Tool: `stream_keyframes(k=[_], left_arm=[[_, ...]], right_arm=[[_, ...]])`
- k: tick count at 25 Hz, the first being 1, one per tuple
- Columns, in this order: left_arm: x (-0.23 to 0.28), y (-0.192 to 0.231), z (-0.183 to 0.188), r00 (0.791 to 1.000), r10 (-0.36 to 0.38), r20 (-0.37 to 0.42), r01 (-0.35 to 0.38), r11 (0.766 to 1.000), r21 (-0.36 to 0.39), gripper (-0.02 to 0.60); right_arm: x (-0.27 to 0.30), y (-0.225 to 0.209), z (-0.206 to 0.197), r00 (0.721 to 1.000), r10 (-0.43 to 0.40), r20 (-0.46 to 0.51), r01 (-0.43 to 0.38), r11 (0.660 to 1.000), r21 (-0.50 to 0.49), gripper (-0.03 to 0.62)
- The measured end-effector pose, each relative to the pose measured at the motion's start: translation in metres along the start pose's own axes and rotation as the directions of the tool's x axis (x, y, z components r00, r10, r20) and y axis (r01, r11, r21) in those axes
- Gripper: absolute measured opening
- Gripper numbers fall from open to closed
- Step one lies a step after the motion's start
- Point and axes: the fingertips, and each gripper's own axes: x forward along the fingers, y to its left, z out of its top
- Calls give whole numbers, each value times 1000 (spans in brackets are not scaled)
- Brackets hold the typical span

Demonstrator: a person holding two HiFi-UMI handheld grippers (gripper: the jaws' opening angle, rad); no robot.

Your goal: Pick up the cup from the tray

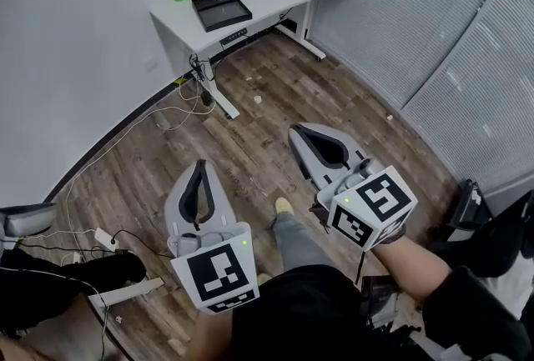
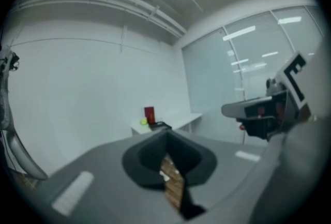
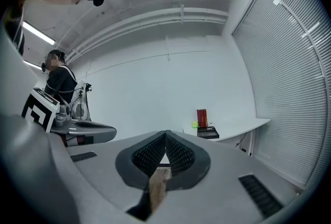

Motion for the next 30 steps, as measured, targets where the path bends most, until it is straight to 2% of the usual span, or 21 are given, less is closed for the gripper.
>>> stream_keyframes(k=[19, 30], left_arm=[[85, -16, -3, 999, -20, -32, 19, 999, -32, 2], [131, -22, -12, 994, -30, -103, 29, 1000, -5, 1]], right_arm=[[50, -68, -10, 999, -8, -39, 10, 1000, 30, 14], [79, -109, -19, 998, -12, -58, 16, 997, 75, 14]])
